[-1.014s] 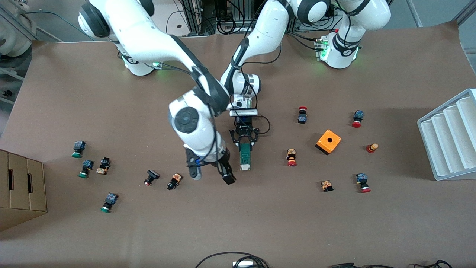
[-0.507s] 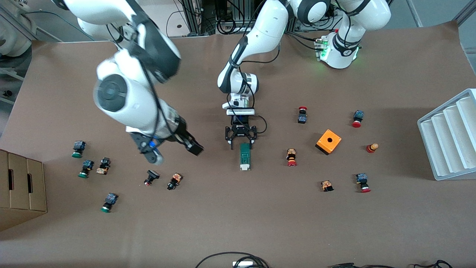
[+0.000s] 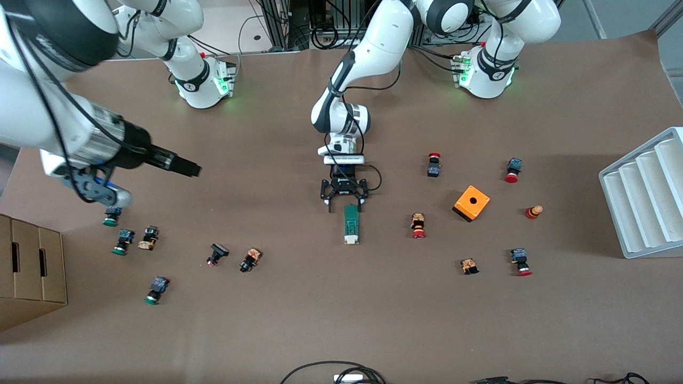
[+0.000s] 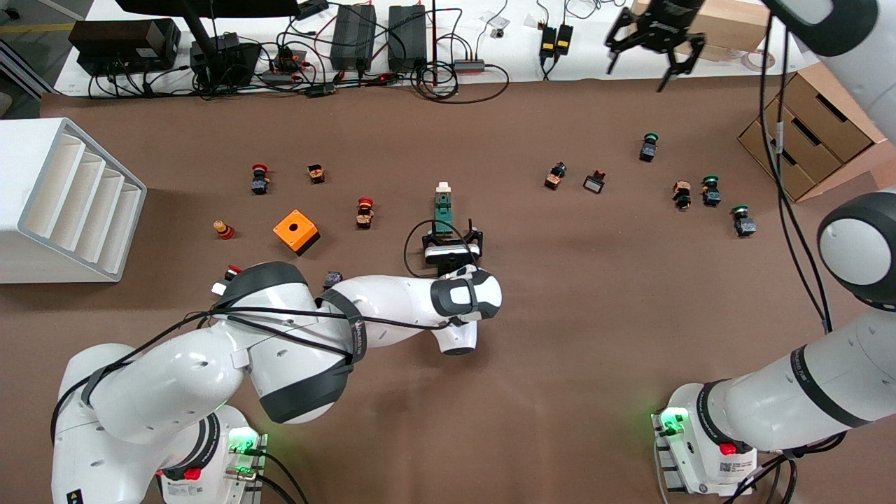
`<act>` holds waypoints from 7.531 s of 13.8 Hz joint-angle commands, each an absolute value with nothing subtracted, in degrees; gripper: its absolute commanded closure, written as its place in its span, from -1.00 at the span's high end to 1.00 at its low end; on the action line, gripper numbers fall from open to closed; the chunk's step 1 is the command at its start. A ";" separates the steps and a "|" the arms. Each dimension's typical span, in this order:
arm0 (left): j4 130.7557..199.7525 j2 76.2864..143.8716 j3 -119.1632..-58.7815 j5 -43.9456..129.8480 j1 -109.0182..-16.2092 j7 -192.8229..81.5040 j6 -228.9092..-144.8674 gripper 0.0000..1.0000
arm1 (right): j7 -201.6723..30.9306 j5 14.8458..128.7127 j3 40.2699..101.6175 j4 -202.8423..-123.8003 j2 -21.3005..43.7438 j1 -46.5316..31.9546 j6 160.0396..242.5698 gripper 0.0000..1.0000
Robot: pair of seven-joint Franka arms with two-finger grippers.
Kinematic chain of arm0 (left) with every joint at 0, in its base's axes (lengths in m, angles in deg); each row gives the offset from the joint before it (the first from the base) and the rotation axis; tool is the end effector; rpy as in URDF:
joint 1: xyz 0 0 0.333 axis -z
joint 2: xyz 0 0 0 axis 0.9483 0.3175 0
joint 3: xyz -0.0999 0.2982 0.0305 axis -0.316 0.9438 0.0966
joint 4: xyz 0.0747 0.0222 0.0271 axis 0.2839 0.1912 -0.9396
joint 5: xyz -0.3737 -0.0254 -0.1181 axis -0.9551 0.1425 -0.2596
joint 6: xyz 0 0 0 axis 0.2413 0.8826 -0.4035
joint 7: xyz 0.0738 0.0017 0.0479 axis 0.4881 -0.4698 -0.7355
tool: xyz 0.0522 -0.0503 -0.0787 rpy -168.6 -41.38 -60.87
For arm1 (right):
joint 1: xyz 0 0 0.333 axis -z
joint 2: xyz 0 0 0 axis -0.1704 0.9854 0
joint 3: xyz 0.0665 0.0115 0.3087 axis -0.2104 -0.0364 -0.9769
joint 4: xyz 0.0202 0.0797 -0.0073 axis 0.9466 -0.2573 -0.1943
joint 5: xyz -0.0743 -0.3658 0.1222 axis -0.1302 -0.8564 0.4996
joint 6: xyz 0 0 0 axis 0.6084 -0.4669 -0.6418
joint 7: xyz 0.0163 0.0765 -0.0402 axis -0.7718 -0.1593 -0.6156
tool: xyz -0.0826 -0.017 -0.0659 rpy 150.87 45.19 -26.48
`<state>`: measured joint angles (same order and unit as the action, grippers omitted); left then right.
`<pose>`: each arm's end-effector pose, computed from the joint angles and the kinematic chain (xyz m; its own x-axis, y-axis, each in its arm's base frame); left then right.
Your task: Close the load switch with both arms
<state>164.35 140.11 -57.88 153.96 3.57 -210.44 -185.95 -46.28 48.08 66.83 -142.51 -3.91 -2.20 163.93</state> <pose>0.3365 -0.5293 0.0475 0.1407 0.0784 0.9869 0.0251 -0.9968 0.0756 0.5617 0.1357 0.6247 0.9070 -0.3443 -0.2424 -0.3779 -0.9196 -0.1079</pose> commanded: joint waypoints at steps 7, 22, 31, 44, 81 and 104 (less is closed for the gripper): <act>167.58 134.12 -58.78 152.32 4.63 -224.37 -186.09 1.00 | -83.74 37.92 66.46 -153.04 -17.41 10.77 165.56 1.00; 171.01 120.77 -58.78 151.26 4.63 -223.85 -186.71 1.00 | -95.63 35.37 72.09 -161.86 -22.18 9.90 173.75 1.00; 171.54 112.24 -58.61 151.08 1.38 -214.54 -189.87 1.00 | -95.71 35.90 72.17 -160.54 -22.00 10.51 173.40 1.00; 171.89 102.13 -58.08 151.08 -7.23 -202.59 -201.20 1.00 | -96.16 35.37 74.19 -160.19 -22.35 10.78 173.05 1.00; 176.62 89.57 -59.74 151.61 -34.48 -162.26 -238.48 1.00 | -96.16 35.37 75.60 -160.19 -22.53 10.60 172.87 1.00; 178.13 84.81 -67.38 119.63 -39.76 -90.87 -214.33 1.00 | -96.16 35.37 75.60 -160.19 -22.61 10.60 172.87 1.00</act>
